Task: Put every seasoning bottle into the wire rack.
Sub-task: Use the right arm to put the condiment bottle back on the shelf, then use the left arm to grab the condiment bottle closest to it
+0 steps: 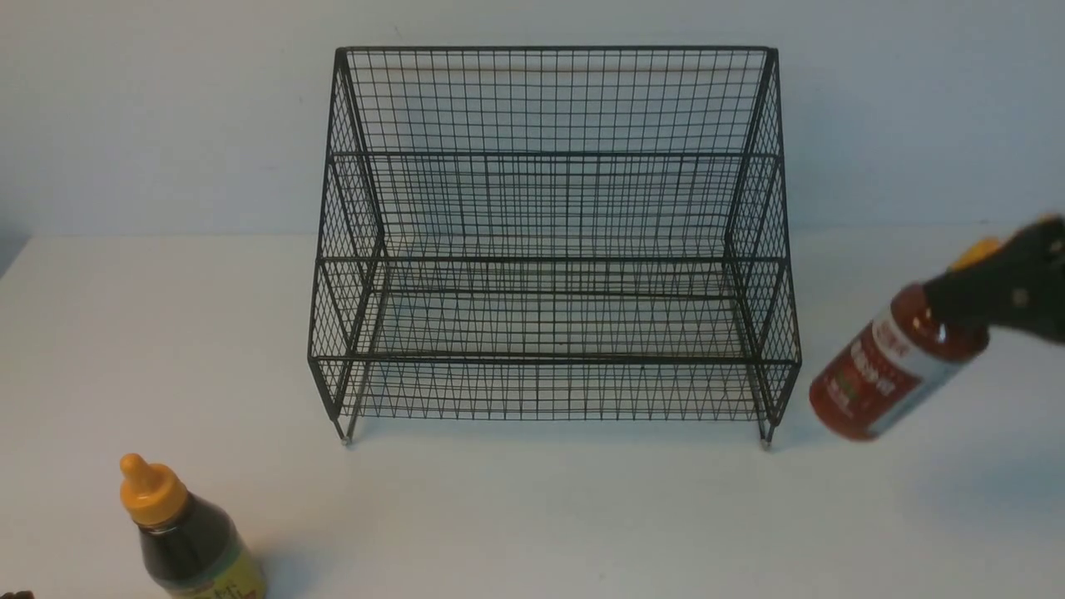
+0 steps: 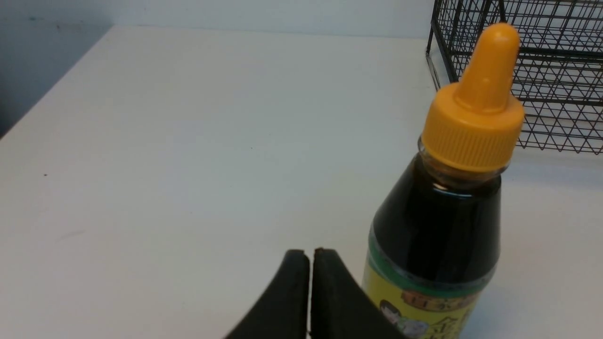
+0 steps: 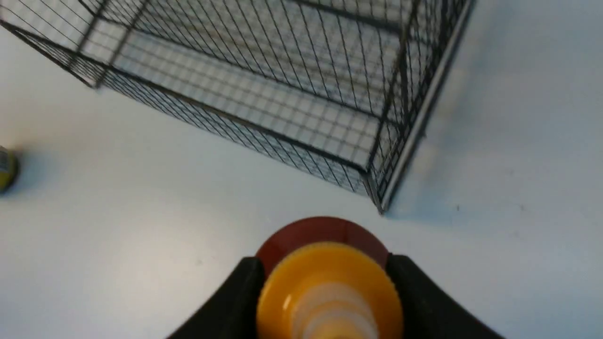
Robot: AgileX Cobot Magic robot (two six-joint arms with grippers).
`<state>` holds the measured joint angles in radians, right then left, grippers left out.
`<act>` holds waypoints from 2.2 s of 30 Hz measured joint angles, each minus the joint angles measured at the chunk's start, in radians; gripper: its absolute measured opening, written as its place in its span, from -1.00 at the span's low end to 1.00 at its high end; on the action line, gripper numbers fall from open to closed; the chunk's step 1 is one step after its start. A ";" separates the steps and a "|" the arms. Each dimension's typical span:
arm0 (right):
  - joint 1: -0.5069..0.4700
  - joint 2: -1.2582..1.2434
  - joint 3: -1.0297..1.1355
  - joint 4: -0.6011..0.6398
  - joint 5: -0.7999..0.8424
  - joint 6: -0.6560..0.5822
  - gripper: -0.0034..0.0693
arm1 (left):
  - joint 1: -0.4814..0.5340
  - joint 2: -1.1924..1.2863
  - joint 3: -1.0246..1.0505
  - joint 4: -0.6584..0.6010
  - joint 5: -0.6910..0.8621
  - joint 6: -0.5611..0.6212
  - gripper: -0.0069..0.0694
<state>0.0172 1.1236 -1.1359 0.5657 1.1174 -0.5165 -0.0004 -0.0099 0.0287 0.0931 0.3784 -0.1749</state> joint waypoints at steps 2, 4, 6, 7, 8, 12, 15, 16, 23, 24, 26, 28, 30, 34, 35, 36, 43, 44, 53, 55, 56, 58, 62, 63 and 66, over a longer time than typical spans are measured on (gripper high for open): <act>0.004 0.007 -0.077 0.004 0.029 0.009 -0.08 | 0.000 0.000 0.000 0.000 0.000 0.000 -0.83; 0.034 0.042 -0.191 0.004 0.034 0.013 -0.08 | 0.000 0.000 0.000 0.000 0.000 0.000 -0.83; 0.071 0.085 -0.243 0.004 0.023 0.005 -0.08 | 0.000 0.000 0.000 0.000 0.000 0.000 -0.83; 0.100 0.122 -0.277 0.003 0.012 -0.005 -0.08 | 0.000 0.000 0.000 0.000 0.000 0.000 -0.83; 0.105 0.128 -0.288 0.000 0.010 -0.009 -0.08 | 0.000 0.000 0.000 0.000 0.000 0.000 -0.83; 0.209 0.298 -0.403 -0.074 -0.063 -0.057 -0.08 | 0.000 0.000 0.000 0.000 0.000 0.000 -0.83; 0.247 0.403 -0.463 -0.158 -0.115 -0.087 -0.08 | 0.000 0.000 0.000 0.000 0.000 0.000 -0.83; 0.256 0.441 -0.481 -0.193 -0.131 -0.094 -0.08 | 0.000 0.000 0.000 0.000 0.000 0.000 -0.83; 0.260 0.574 -0.501 -0.278 -0.230 -0.103 -0.08 | 0.000 0.000 0.000 0.000 0.000 0.000 -0.83; 0.260 0.586 -0.501 -0.279 -0.237 -0.103 -0.08 | 0.000 0.000 0.000 0.000 0.000 0.000 -0.83; 0.260 0.609 -0.502 -0.272 -0.240 -0.103 -0.08 | 0.000 0.000 0.000 0.000 0.000 0.000 -0.83; 0.261 0.631 -0.502 -0.271 -0.242 -0.102 -0.08 | 0.000 0.000 0.000 0.000 0.000 0.000 -0.83; 0.261 0.660 -0.502 -0.271 -0.242 -0.084 -0.08 | 0.000 0.000 0.000 0.000 0.000 0.000 -0.83; 0.261 0.719 -0.502 -0.277 -0.242 -0.020 -0.08 | 0.000 0.000 0.000 0.000 0.000 0.000 -0.83; 0.261 0.745 -0.502 -0.280 -0.242 0.018 -0.08 | 0.000 0.000 0.000 0.000 0.000 0.000 -0.83; 0.261 0.757 -0.502 -0.280 -0.242 0.033 -0.08 | 0.000 0.000 0.000 0.000 0.000 0.000 -0.83; 0.261 0.791 -0.502 -0.281 -0.247 0.076 -0.07 | 0.000 0.000 0.000 0.000 0.000 0.000 -0.83; 0.261 0.791 -0.503 -0.281 -0.256 0.077 0.00 | 0.000 0.000 0.000 0.000 0.000 0.000 -0.83; 0.269 0.766 -0.512 -0.297 -0.248 0.156 0.86 | 0.000 0.000 0.000 0.001 0.000 0.000 -0.83; 0.269 0.742 -0.516 -0.327 -0.226 0.173 0.92 | 0.000 0.000 0.000 0.001 0.000 0.000 -0.83; 0.269 0.728 -0.525 -0.349 -0.207 0.183 0.93 | 0.000 0.000 0.000 0.001 0.000 0.000 -0.83; 0.269 0.686 -0.554 -0.390 -0.137 0.202 0.94 | 0.000 0.000 0.000 0.001 0.000 0.000 -0.83; 0.269 0.623 -0.630 -0.424 0.022 0.224 0.84 | 0.000 0.000 0.000 0.001 0.000 0.000 -0.83; 0.269 0.601 -0.657 -0.431 0.079 0.227 0.76 | 0.000 0.000 0.000 0.001 0.000 0.000 -0.83; 0.269 0.552 -0.689 -0.438 0.122 0.227 0.52 | 0.000 0.000 0.000 -0.014 -0.005 -0.014 -0.83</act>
<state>0.2857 1.6761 -1.8245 0.1274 1.2391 -0.2895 -0.0004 -0.0099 0.0287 0.0792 0.3734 -0.1894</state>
